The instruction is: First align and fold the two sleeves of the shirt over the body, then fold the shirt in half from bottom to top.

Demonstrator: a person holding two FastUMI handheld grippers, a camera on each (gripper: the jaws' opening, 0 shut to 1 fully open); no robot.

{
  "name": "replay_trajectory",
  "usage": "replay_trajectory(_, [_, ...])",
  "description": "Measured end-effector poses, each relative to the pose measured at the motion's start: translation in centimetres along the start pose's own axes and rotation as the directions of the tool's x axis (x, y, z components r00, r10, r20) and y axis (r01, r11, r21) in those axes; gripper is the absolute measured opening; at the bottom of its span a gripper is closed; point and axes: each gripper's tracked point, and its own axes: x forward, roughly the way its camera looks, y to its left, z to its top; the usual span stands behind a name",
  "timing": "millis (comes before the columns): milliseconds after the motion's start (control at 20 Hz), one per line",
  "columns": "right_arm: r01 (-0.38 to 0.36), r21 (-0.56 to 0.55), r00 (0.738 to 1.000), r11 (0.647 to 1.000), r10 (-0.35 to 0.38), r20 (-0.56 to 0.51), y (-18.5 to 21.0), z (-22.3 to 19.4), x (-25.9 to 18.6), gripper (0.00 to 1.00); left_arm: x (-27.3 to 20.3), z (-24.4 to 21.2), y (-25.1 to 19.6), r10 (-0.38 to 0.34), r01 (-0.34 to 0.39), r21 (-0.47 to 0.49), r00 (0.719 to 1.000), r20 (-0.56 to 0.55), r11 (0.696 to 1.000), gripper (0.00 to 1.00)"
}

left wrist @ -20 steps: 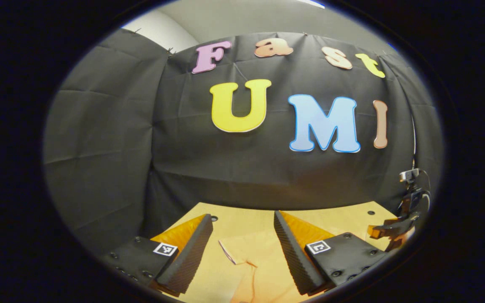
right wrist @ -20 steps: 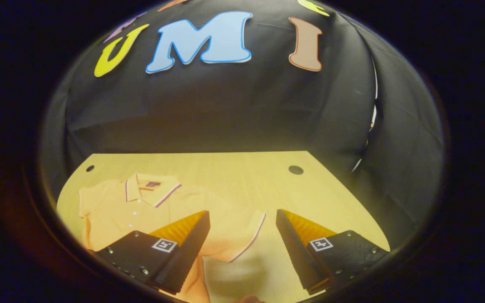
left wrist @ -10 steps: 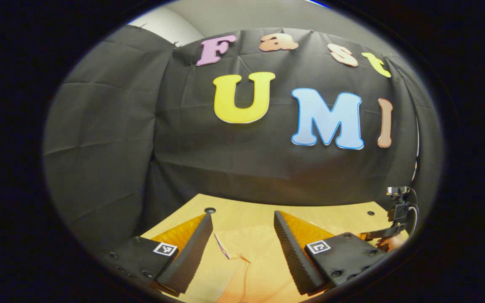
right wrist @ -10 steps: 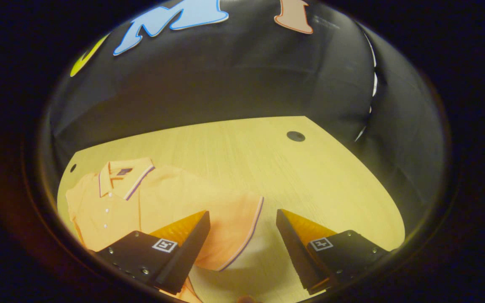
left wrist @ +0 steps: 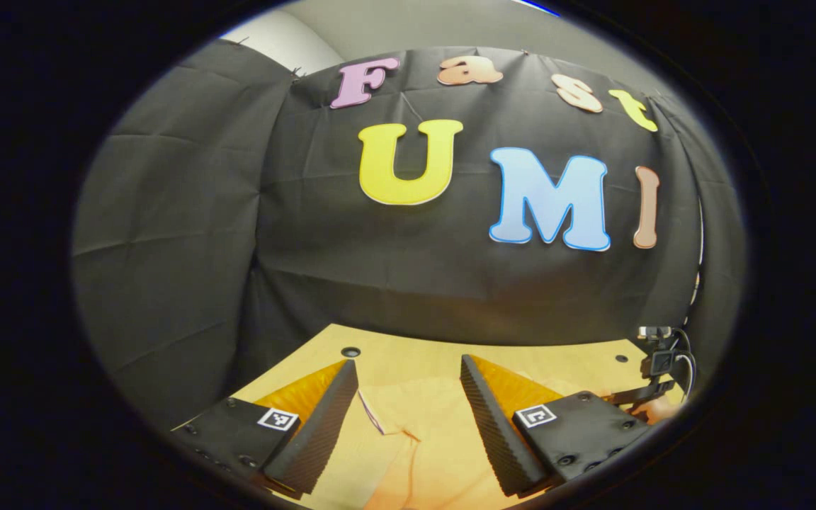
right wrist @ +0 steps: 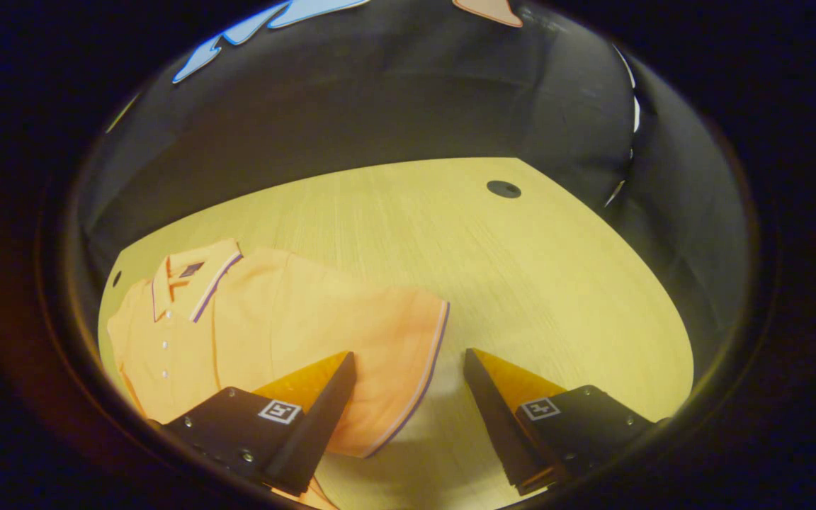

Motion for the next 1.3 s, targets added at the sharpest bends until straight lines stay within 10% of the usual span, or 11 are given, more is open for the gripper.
replay_trajectory(200, [0.0, 0.017, 1.0, 1.0, 0.0, -0.007, 0.3, 0.2, -0.1, 0.5, -0.4, -0.4, 0.6, 0.004, -0.004, 0.004, 1.0, -0.004, 1.0, 0.94])
replay_trajectory(300, [-0.013, 0.018, 1.0, 1.0, 0.013, -0.009, 0.8, 0.1, -0.1, 0.47, -0.6, -0.5, 1.1, 0.006, -0.006, 0.005, 1.0, -0.003, 1.0, 0.94])
replay_trajectory(350, [-0.011, 0.022, 1.0, 1.0, 0.011, 0.002, 1.0, 0.4, -0.1, 0.15, -0.7, -0.5, 1.2, 0.008, -0.008, 0.007, 1.0, -0.003, 1.0, 0.94])
replay_trajectory(1300, [0.014, -0.184, 0.981, 0.983, 0.022, 0.192, 8.6, 6.0, -7.8, 0.04, 2.7, -3.1, 6.3, -0.111, 0.111, -0.001, 0.993, -0.036, 0.994, 0.95])
